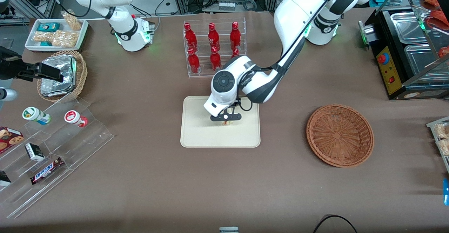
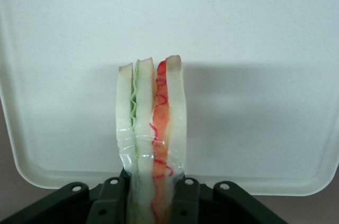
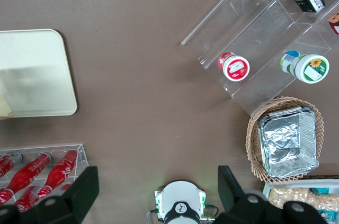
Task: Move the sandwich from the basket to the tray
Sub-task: 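Lift the sandwich and carry it over the cream tray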
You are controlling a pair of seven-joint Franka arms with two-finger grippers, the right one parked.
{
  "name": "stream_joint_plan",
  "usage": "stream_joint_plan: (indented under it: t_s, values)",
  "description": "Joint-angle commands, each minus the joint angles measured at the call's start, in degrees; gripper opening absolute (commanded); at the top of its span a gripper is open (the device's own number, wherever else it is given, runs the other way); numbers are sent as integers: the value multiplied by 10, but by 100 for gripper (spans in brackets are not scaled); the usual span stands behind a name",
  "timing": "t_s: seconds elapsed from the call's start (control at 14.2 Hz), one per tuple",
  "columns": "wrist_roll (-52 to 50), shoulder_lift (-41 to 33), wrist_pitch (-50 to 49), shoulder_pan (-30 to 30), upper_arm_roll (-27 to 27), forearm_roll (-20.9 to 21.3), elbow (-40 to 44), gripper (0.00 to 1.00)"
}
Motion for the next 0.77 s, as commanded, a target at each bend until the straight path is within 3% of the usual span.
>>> stream_joint_plan:
  t_s: [0.0,0.07,0.21,0.28,0.35,0.7]
  values:
    - [-12,15,6,-5,5,2,26,50]
    - [-16,15,8,-5,5,2,26,57]
    - [-24,14,9,-5,5,3,27,81]
    - [-24,13,9,-5,6,3,27,87]
    - [-24,12,9,-4,7,4,27,100]
    - [-23,-34,-29,1,47,5,25,100]
